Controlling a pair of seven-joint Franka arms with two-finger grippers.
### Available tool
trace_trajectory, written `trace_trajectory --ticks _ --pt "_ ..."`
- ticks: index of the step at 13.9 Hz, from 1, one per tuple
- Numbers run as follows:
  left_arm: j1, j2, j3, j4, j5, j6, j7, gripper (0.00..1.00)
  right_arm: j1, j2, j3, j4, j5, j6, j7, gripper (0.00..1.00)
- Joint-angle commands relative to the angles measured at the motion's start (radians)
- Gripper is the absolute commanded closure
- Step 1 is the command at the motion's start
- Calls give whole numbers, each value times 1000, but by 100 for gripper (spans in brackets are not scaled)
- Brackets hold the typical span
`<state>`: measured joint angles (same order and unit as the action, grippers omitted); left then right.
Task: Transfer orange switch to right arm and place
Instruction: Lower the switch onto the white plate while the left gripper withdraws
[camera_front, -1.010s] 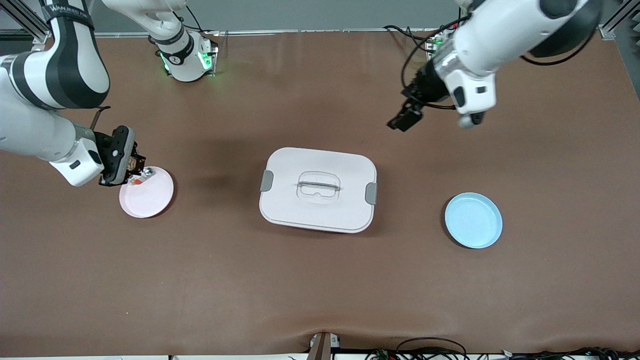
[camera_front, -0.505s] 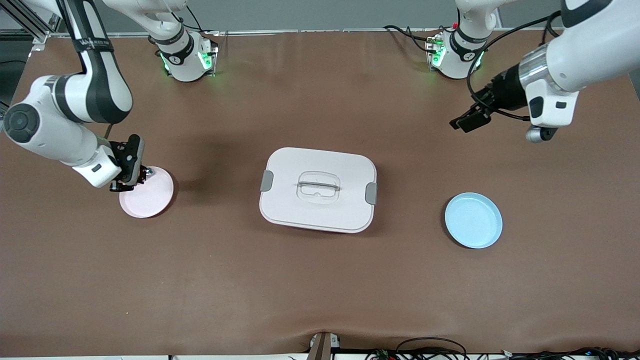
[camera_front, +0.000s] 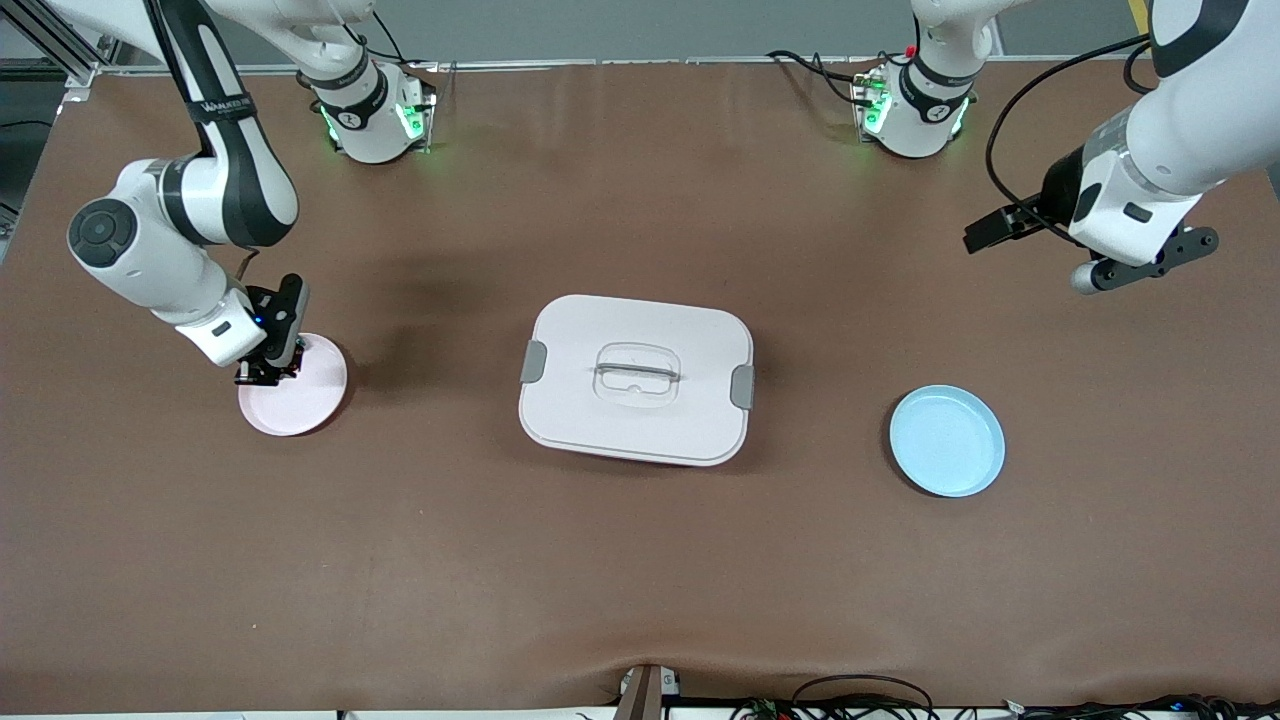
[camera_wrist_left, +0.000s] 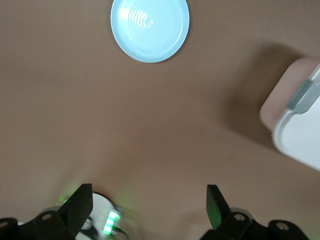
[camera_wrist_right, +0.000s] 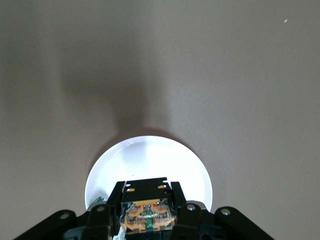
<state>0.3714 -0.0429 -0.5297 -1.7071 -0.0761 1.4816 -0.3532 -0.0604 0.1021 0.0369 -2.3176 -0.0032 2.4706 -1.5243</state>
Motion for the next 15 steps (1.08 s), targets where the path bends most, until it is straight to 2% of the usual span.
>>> trace_trajectory --ticks 1,3,6,7,10,15 --pt "75 15 -7 58 42 -14 242 0 -62 68 15 -14 -20 82 -17 100" --pt "96 50 -6 101 55 -14 307 0 -67 128 15 -14 -21 140 -17 100" --pt "122 77 -6 104 84 -1 316 0 -64 182 15 -11 -35 194 -17 100" --pt "164 80 -4 95 85 32 318 0 -65 192 15 -10 -37 197 -17 100" --pt "195 63 -4 -1 82 224 342 0 -67 217 15 -8 -40 217 -17 100" --pt "195 38 -6 -112 82 362 346 0 -70 248 15 -5 -41 237 -17 100"
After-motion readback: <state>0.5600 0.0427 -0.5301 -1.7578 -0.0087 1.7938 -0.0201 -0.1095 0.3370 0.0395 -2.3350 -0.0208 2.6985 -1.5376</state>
